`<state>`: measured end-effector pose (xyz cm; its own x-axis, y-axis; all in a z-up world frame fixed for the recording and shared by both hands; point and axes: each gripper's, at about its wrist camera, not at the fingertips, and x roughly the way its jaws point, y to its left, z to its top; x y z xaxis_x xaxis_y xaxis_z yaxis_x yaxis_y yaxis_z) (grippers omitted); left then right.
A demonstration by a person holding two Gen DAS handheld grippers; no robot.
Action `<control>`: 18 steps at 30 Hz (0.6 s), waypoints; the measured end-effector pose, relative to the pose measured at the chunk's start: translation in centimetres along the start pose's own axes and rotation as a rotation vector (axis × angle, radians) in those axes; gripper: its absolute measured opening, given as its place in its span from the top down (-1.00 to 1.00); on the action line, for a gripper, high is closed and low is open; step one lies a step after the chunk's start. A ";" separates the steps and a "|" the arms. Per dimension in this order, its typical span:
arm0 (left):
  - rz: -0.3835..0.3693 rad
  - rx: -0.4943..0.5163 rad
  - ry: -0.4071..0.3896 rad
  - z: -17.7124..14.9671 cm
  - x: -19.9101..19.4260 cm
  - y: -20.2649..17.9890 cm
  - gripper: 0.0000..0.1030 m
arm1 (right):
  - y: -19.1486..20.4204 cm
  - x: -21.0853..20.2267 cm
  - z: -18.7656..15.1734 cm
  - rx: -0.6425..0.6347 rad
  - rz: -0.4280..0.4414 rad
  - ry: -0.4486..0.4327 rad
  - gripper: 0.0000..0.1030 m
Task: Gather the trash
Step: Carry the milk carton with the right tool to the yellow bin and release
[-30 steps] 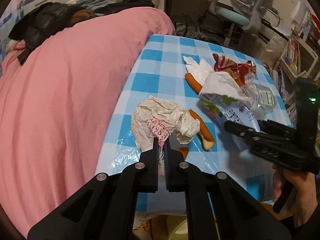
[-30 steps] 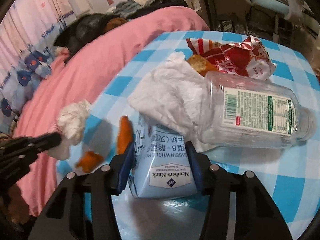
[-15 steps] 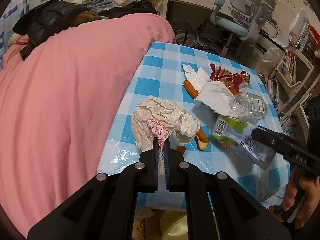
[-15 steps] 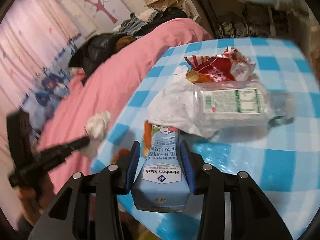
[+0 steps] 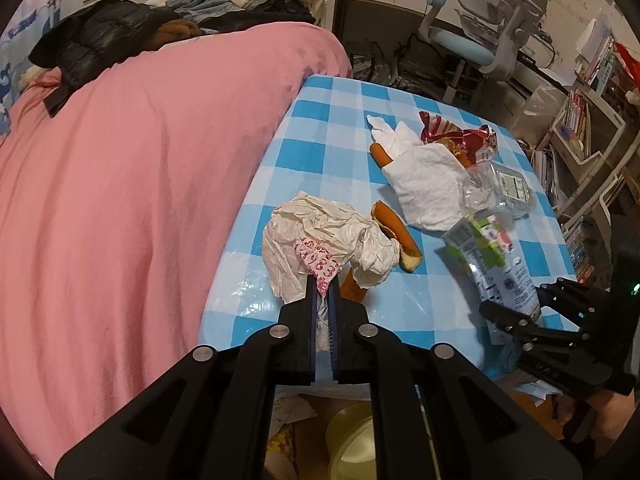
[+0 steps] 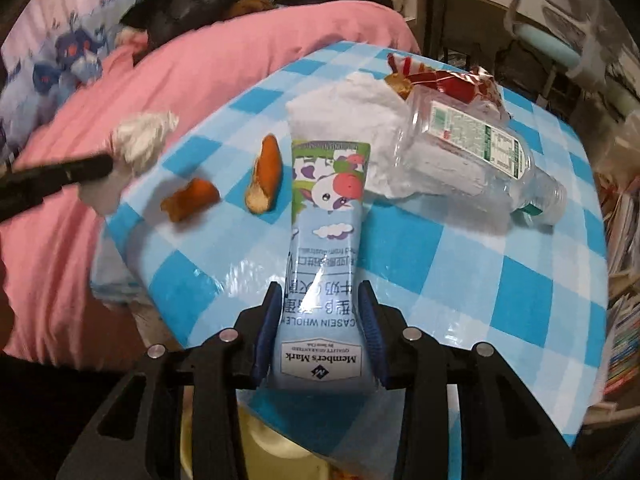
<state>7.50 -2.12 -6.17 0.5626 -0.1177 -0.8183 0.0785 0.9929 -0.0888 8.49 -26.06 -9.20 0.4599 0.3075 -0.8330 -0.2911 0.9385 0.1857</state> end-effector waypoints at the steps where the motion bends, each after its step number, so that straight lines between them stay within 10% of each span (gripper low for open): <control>1: -0.006 -0.004 -0.007 0.1 -0.2 0.1 0.91 | -0.4 -0.7 -0.1 0.042 0.038 -0.017 0.25; 10: -0.059 0.004 -0.068 -0.3 -2.3 0.1 0.91 | 1.4 -5.9 -4.2 0.103 0.260 -0.055 0.25; 18: -0.087 0.027 -0.064 -2.4 -3.4 -0.3 0.91 | 8.7 -3.2 -11.5 -0.182 0.228 0.214 0.24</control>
<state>3.55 -1.99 -4.73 0.6037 -0.2049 -0.7705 0.1508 0.9783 -0.1420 -5.13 -20.71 -10.91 0.1857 0.4482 -0.8745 -0.5195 0.8002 0.2998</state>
